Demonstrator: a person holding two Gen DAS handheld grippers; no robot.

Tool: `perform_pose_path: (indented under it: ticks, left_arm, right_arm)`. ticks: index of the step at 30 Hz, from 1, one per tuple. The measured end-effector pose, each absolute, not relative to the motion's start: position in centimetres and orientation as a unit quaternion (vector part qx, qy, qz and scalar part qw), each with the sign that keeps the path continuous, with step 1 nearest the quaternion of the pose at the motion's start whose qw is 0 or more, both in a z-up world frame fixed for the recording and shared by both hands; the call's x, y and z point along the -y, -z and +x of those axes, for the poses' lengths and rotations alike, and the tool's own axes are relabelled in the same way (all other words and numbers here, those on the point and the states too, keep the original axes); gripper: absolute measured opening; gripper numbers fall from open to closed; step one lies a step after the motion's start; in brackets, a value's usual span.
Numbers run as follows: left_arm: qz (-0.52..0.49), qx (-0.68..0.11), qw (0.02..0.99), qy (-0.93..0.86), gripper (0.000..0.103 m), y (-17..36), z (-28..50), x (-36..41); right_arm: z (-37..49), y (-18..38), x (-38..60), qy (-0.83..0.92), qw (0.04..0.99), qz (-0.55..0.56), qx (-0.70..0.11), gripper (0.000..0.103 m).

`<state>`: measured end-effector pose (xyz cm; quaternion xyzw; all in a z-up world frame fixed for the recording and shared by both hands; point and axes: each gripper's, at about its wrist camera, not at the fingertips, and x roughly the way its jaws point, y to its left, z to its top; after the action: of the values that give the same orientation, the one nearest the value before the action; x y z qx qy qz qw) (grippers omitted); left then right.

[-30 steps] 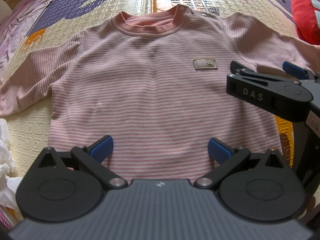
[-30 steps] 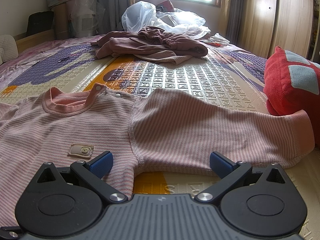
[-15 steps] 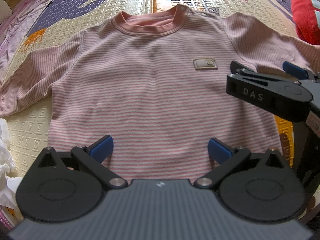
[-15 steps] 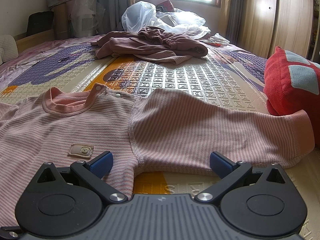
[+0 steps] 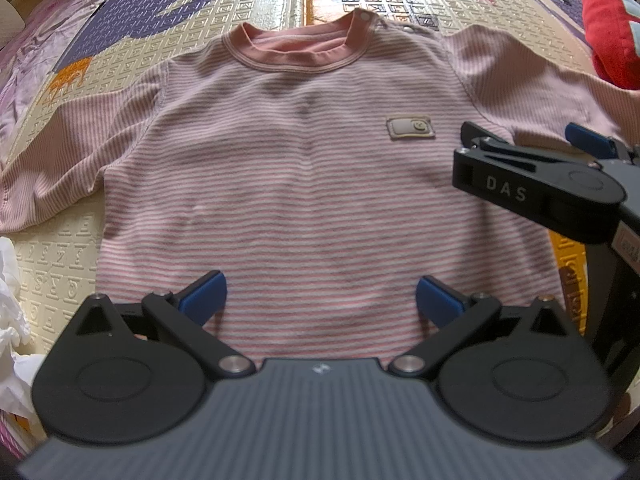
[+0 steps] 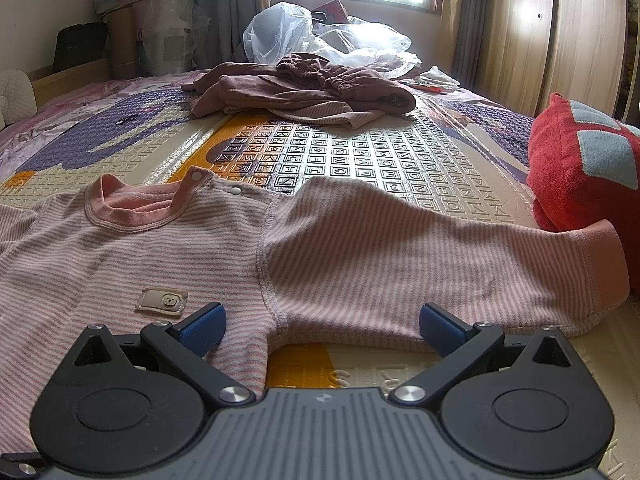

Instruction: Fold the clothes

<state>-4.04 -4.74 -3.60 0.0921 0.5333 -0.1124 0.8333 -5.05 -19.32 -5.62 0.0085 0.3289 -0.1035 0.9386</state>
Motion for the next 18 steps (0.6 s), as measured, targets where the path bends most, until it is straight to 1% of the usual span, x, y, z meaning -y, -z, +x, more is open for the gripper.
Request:
perform_pose_path:
  ticks: [18]
  left_arm:
    - [0.092, -0.533, 0.833, 0.112, 0.103, 3.60, -4.05, 4.79]
  right_arm:
    - [-5.14, 5.56, 19.43, 0.103, 0.939, 0.009, -0.329, 0.103]
